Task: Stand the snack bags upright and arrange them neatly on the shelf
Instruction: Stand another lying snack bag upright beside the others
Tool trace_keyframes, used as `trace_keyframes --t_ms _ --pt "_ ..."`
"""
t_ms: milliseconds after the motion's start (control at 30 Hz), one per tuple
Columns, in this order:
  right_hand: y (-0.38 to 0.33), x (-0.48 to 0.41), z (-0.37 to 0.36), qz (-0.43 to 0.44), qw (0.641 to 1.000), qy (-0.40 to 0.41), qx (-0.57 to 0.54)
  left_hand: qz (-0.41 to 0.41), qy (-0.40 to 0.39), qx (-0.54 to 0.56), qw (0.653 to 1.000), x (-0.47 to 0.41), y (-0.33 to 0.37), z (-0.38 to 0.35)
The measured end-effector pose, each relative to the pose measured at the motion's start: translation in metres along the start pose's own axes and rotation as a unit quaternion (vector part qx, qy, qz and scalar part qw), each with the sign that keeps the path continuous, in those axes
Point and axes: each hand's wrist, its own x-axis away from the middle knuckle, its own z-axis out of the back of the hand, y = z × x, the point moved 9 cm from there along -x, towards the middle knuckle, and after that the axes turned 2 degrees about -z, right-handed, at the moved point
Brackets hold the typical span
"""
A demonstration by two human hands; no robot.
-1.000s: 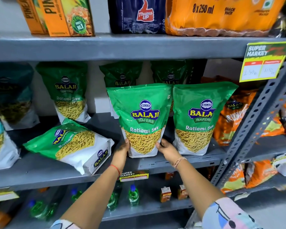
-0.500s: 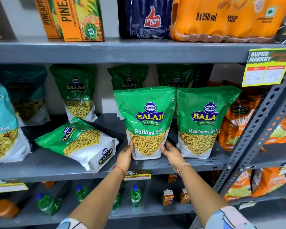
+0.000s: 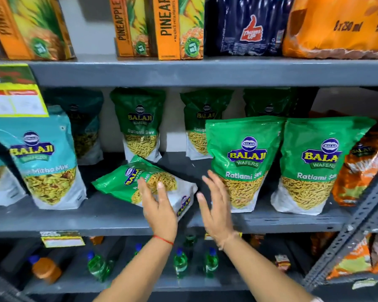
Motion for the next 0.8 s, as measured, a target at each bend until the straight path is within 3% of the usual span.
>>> trace_keyframes --t_ms 100,167,300,400,500,600,700,800 --pt "-0.006 -0.046 -0.06 -0.074 0.988 -0.136 -0.003 0.134 0.045 0.034 0.989 -0.024 -0.023 0.022" --pt "0.008 -0.064 -0.1 -0.163 0.952 -0.258 0.02 0.24 0.056 0.087 0.965 -0.03 -0.046 0.027" --pt "0.042 -0.083 -0.13 -0.304 0.885 -0.344 0.071 0.413 -0.058 0.144 0.897 -0.027 -0.067 0.01" --pt "0.057 -0.081 -0.144 -0.302 0.844 -0.418 0.15 0.478 -0.107 0.176 0.854 -0.024 -0.077 -0.001" --pt "0.06 -0.075 -0.154 -0.257 0.808 -0.485 0.212 0.511 -0.127 0.175 0.832 -0.019 -0.082 -0.008" --pt "0.058 -0.074 -0.16 -0.215 0.786 -0.525 0.247 0.505 -0.136 0.124 0.843 -0.025 -0.093 -0.009" --pt "0.06 -0.074 -0.157 -0.211 0.791 -0.514 0.255 0.478 -0.131 0.105 0.862 -0.031 -0.103 -0.01" --pt "0.064 -0.071 -0.154 -0.243 0.818 -0.483 0.195 0.437 -0.131 0.052 0.888 -0.041 -0.11 -0.004"
